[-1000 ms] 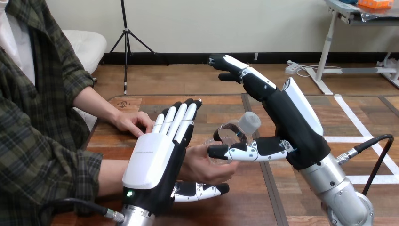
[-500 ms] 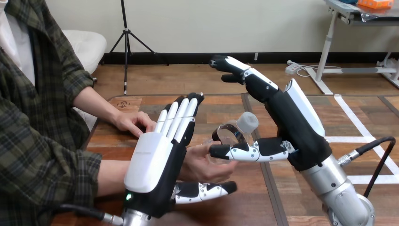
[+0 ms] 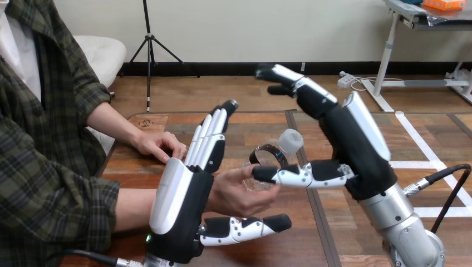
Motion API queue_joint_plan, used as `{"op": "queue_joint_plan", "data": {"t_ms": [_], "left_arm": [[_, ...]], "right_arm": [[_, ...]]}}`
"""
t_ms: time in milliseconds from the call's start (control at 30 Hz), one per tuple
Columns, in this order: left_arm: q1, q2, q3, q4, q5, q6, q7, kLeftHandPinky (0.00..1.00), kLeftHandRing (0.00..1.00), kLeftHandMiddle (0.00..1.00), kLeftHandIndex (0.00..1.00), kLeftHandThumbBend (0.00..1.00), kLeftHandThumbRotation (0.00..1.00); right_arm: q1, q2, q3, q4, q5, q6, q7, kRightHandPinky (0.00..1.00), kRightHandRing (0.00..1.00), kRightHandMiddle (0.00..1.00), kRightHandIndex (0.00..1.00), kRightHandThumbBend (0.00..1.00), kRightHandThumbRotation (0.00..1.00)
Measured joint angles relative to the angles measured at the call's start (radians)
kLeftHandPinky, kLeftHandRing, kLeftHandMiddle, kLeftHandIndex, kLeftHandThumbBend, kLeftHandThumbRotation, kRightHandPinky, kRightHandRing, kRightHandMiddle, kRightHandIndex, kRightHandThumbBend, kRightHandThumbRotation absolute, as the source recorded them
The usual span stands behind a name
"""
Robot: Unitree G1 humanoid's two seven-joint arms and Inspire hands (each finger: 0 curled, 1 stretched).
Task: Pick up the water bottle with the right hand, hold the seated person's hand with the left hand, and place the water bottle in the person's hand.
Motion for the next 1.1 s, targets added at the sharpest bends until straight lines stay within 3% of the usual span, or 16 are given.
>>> {"op": "queue_joint_plan", "data": {"t_ms": [200,367,500,767,900,1100], "left_arm": [[-0.007,-0.017,0.016,0.025,0.005,-0.063,0.030,1.00,1.00,1.00,1.00,0.98,0.93],[-0.011,-0.029,0.036,0.027,0.077,-0.068,0.102,1.00,1.00,1.00,1.00,0.99,0.98],[-0.016,-0.030,0.048,0.022,0.188,-0.031,0.199,1.00,1.00,1.00,1.00,1.00,0.99],[-0.017,-0.021,0.053,-0.002,0.367,0.075,0.345,1.00,1.00,1.00,1.00,1.00,1.00],[-0.017,-0.018,0.049,-0.016,0.417,0.106,0.400,1.00,1.00,1.00,1.00,1.00,1.00],[-0.017,-0.017,0.032,-0.034,0.431,0.107,0.455,1.00,1.00,1.00,1.00,1.00,1.00]], "right_arm": [[0.002,0.005,-0.003,0.000,0.018,0.000,-0.009,0.80,0.86,0.88,0.80,0.72,0.12],[0.007,0.012,-0.007,-0.001,0.033,0.000,-0.018,0.79,0.86,0.88,0.80,0.69,0.14],[0.015,0.022,-0.013,-0.001,0.046,0.000,-0.027,0.79,0.87,0.88,0.79,0.66,0.16],[0.033,0.050,-0.021,0.000,0.090,-0.004,-0.033,0.78,0.86,0.88,0.77,0.61,0.17],[0.041,0.063,-0.021,0.000,0.107,-0.010,-0.034,0.77,0.85,0.87,0.76,0.59,0.17],[0.049,0.087,-0.028,0.000,0.122,-0.029,-0.042,0.73,0.83,0.86,0.75,0.56,0.20]]}}
